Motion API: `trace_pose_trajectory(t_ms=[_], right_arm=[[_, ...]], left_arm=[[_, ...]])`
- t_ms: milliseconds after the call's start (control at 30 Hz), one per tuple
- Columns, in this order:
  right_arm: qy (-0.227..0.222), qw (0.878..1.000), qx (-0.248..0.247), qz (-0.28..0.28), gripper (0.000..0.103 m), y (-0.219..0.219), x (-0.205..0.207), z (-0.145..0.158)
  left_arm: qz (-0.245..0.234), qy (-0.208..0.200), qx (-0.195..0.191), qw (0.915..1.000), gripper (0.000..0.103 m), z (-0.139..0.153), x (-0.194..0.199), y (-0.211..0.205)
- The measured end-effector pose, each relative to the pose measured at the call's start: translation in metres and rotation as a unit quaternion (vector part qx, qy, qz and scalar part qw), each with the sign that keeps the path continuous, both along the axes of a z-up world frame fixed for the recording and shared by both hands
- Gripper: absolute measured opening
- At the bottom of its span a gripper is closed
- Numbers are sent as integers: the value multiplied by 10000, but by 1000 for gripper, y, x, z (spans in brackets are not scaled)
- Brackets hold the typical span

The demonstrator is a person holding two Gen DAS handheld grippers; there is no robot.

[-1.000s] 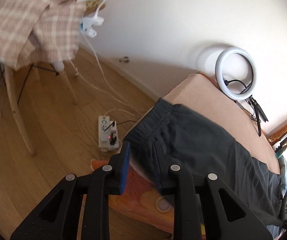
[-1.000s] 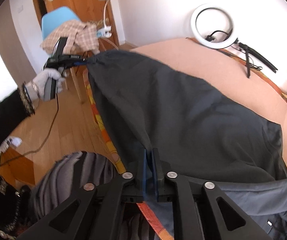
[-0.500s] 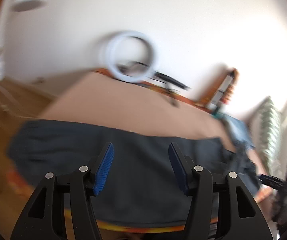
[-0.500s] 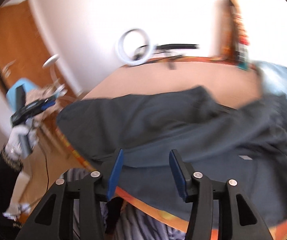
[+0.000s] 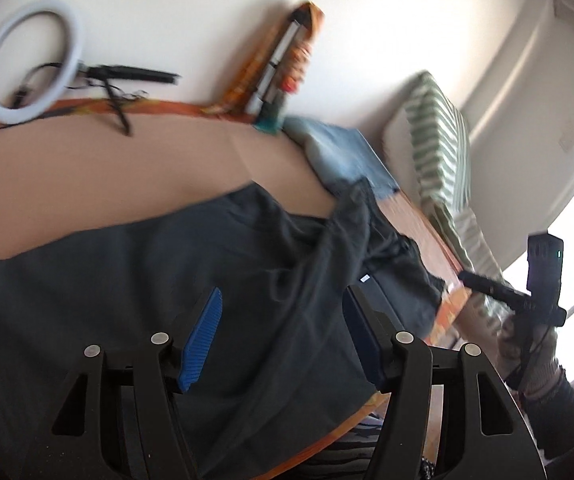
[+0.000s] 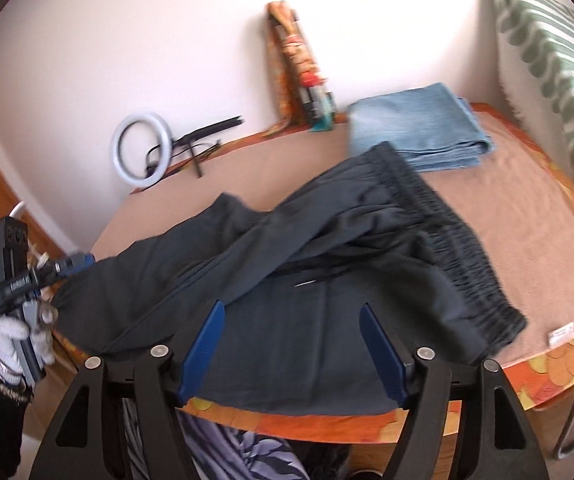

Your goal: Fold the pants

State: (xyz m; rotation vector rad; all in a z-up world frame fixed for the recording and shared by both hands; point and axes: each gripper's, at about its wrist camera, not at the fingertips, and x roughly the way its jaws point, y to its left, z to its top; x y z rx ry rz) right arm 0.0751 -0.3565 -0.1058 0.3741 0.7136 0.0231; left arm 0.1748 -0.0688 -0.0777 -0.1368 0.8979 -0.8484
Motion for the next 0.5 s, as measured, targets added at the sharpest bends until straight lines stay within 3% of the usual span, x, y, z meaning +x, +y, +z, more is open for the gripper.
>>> trace_pose_trajectory(t_ms=[200, 500], right_arm=[[137, 9991, 309, -252, 82, -31, 27, 8], [678, 9939, 597, -635, 83, -54, 121, 13]], left_arm=[[-582, 348, 382, 9970, 62, -24, 7, -48], [-1070, 521, 1048, 9874, 62, -55, 5, -81]])
